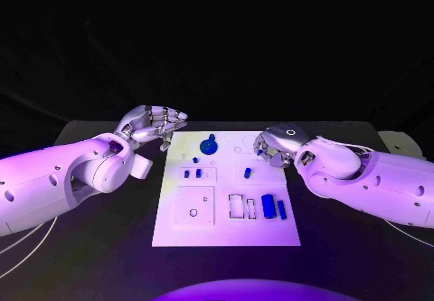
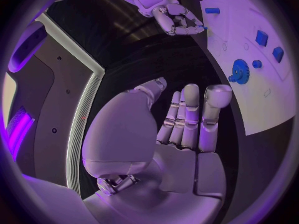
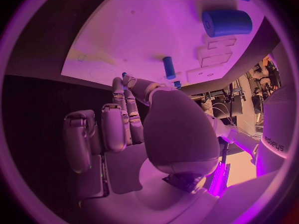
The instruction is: Assemble the parts on the task board
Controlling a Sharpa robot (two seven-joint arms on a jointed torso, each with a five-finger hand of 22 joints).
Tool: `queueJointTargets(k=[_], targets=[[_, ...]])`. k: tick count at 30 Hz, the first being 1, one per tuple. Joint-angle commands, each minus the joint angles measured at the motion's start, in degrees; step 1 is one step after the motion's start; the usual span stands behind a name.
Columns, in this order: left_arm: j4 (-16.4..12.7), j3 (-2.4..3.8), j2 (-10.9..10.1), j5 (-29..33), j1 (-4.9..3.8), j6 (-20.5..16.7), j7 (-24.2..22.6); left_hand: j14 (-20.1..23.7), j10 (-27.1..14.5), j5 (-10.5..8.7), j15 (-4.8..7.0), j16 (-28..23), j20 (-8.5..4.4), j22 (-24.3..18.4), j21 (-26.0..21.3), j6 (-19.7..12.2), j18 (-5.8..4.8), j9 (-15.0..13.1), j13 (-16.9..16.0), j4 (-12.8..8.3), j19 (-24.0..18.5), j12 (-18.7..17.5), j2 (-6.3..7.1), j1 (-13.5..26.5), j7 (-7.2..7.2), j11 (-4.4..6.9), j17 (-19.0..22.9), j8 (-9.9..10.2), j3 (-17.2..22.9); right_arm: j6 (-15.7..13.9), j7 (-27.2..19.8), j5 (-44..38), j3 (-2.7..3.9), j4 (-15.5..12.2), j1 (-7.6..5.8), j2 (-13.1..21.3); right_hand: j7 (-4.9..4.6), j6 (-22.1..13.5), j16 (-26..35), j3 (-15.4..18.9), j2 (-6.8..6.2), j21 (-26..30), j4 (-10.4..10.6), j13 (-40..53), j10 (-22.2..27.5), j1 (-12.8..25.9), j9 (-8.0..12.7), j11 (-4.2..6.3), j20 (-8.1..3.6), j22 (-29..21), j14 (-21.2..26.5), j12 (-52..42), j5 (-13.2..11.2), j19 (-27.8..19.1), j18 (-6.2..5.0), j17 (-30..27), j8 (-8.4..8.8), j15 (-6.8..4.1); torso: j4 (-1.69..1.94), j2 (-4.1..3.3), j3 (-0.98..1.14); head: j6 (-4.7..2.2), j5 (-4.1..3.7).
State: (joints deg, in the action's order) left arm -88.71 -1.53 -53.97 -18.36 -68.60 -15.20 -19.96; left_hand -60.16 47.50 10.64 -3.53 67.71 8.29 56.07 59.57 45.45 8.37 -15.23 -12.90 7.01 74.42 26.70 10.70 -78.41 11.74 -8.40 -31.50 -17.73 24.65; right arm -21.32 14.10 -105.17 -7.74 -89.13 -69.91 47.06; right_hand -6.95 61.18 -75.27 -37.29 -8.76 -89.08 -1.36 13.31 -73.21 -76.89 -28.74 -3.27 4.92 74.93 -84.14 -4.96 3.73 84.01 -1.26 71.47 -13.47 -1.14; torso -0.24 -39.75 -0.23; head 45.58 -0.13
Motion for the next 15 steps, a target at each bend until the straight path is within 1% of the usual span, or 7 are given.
queueJointTargets(k=[1, 5, 9, 11, 12, 15], targets=[[0.11, 0.04, 0.22, 0.5, -0.02, 1.3, -0.02, 0.45, -0.39, 0.22, -0.13, -0.33, 0.02, -0.12, -0.37, -0.37, -0.54, -0.09, -0.11, -0.41, -0.39, 0.35, 0.12, -0.5, 0.46, 0.02, 0.05, -0.22, -0.05, -1.4, -0.84, 0.51, 0.27, -2.49, -0.17, 0.44, -0.16, -0.2, 0.23, 0.34, 0.09, 0.34, -0.04, -0.02, 0.02, 0.5, -0.05, 0.21, -0.14, 13.47, -2.34, 0.27, -0.23, 4.92, 0.8, -0.02, -0.13, -0.19, 0.0, 0.01, -0.03, 0.09, 0.28], [0.38, 0.04, 0.46, 0.57, -0.02, 1.44, 0.0, 0.49, -0.51, 0.22, -0.15, -0.33, 0.04, -0.13, -0.38, -0.45, -0.54, -0.1, -0.13, -0.42, -0.42, 0.43, 0.11, -0.5, 0.48, 0.0, 0.05, -0.26, -0.06, -1.82, -1.0, 1.01, 0.51, -5.84, -0.64, 0.69, -0.16, -0.2, 0.21, 0.35, 0.08, 0.38, -0.05, -0.02, 0.02, 0.49, -0.06, 0.21, -0.13, 13.42, -2.35, 0.28, -0.23, 4.88, 0.79, 0.01, -0.13, -0.19, 0.07, 0.09, -0.03, 0.16, 0.93], [0.65, 0.04, 0.71, 0.61, -0.02, 1.52, 0.02, 0.52, -0.63, 0.23, -0.17, -0.33, 0.06, -0.19, -0.44, -0.53, -0.52, -0.11, -0.16, -0.43, -0.47, 0.51, 0.09, -0.51, 0.5, -0.02, 0.05, -0.31, -0.05, -1.98, -1.22, 1.47, 0.61, -8.93, -1.01, 0.37, -0.16, -0.21, 0.24, 0.34, 0.09, 0.37, -0.05, -0.01, 0.02, 0.48, -0.06, 0.22, -0.13, 13.43, -2.34, 0.29, -0.21, 4.89, 0.79, -0.04, -0.13, -0.19, 0.06, 0.07, -0.05, 0.2, 1.89], [0.76, 0.04, 0.83, 0.63, -0.02, 1.56, 0.02, 0.52, -0.63, 0.23, -0.17, -0.33, 0.06, -0.19, -0.44, -0.53, -0.52, -0.11, -0.16, -0.43, -0.47, 0.51, 0.09, -0.51, 0.5, -0.02, 0.05, -0.31, -0.05, -2.01, -1.35, 1.62, 0.64, -10.09, -1.1, -0.09, -0.16, -0.21, 0.24, 0.34, 0.09, 0.37, -0.05, -0.01, 0.02, 0.48, -0.06, 0.22, -0.13, 13.43, -2.34, 0.29, -0.21, 4.89, 0.79, -0.04, -0.13, -0.19, 0.07, 0.06, -0.07, 0.24, 2.56], [0.83, 0.04, 0.91, 0.63, -0.02, 1.58, 0.02, 0.52, -0.63, 0.23, -0.17, -0.33, 0.06, -0.19, -0.44, -0.53, -0.52, -0.11, -0.16, -0.43, -0.47, 0.51, 0.09, -0.51, 0.5, -0.02, 0.05, -0.31, -0.05, -2.03, -1.47, 1.82, 0.65, -10.81, -1.14, -0.55, -0.16, -0.21, 0.25, 0.33, 0.1, 0.41, -0.06, 0.0, 0.02, 0.46, -0.06, 0.22, -0.13, 13.38, -2.34, 0.3, -0.18, 4.86, 0.78, -0.06, -0.13, -0.19, 0.06, 0.05, -0.07, 0.27, 3.17], [0.98, 0.04, 1.08, 0.65, -0.02, 1.63, 0.04, 0.52, -0.63, 0.23, -0.17, -0.33, 0.06, -0.19, -0.44, -0.53, -0.52, -0.11, -0.16, -0.43, -0.47, 0.51, 0.09, -0.51, 0.5, -0.02, 0.05, -0.31, -0.05, -1.95, -1.66, 2.12, 0.65, -11.83, -1.15, -1.45, -0.16, -0.21, 0.25, 0.33, 0.1, 0.41, -0.06, 0.0, 0.02, 0.46, -0.06, 0.22, -0.13, 13.38, -2.34, 0.3, -0.18, 4.86, 0.78, -0.06, -0.13, -0.19, 0.08, 0.06, -0.07, 0.37, 4.16]])
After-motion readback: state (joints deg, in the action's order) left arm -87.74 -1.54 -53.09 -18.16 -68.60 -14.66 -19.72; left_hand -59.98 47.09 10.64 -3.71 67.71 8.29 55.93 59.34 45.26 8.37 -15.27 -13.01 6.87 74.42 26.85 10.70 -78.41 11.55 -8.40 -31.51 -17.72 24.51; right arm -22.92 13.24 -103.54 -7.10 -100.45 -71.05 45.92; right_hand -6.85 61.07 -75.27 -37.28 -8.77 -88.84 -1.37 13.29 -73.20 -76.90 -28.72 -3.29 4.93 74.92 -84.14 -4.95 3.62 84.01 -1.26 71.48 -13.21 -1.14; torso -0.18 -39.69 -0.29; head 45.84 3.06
